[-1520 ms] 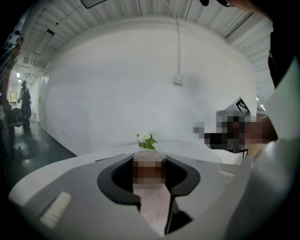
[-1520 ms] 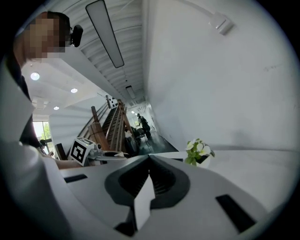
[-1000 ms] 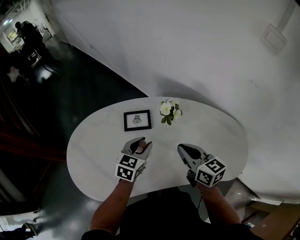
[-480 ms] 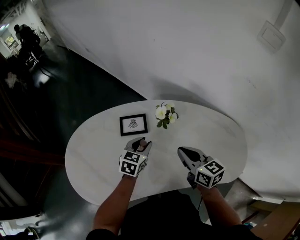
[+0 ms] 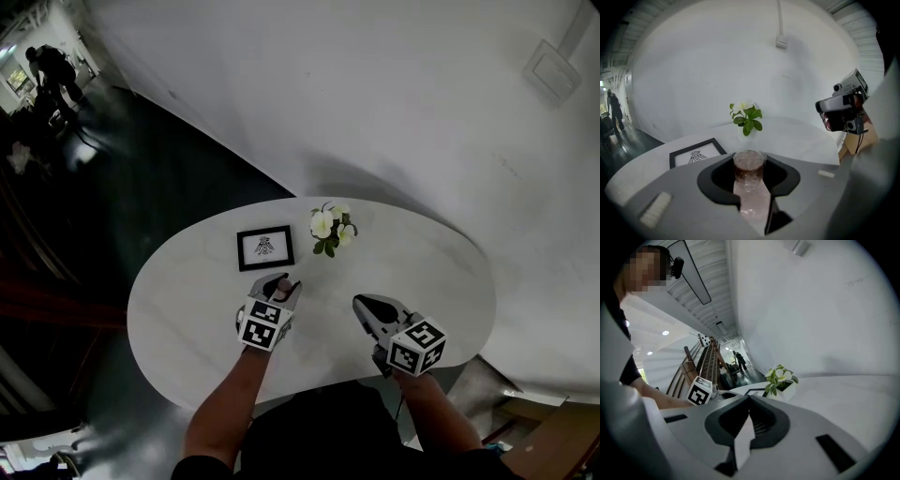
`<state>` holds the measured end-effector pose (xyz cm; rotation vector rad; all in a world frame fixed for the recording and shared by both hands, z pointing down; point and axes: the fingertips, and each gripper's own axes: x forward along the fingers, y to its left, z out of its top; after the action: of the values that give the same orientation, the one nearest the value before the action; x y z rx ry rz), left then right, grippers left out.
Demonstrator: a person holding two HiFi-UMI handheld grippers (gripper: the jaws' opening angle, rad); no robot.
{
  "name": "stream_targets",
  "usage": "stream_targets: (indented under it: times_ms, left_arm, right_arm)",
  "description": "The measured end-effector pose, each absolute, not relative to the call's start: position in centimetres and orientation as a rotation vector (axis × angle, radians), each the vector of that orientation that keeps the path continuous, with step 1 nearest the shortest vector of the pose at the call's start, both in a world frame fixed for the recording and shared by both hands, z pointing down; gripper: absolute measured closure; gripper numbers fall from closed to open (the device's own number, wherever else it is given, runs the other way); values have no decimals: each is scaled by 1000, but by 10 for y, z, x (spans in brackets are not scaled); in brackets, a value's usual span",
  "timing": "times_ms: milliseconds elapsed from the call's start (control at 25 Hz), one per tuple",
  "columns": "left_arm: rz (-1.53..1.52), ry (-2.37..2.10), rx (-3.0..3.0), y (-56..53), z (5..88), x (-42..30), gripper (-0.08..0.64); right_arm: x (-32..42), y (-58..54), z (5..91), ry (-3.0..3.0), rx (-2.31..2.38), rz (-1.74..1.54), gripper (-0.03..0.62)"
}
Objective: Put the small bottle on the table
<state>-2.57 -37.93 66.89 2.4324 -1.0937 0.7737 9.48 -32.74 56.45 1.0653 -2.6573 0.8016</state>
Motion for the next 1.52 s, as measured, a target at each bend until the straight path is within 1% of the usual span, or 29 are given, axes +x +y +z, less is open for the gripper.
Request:
stream_targets:
  times_ms: [760,880,1040,1400,1520]
  left_arm:
    - [868,-1133,2433,-378,685,-29,414]
    - [817,-1182,2463,-381,669,-30,380]
    - [768,-1198,2495,-379,645,-34,360]
    - [588,-1260,2542,-357,590,-55,362]
    - [569,-1267,2586,-347,574,-67,385]
  right_arm:
    - [99,-328,573,-2648,1061,818,581]
    - [99,-325,571,-2649,1057,810,581]
    - [95,-321,566,-2654,1050,789,581]
    - [66,-303,538,-2694,1018,693,581]
    - [56,-291,527,-2705,1014,659,581]
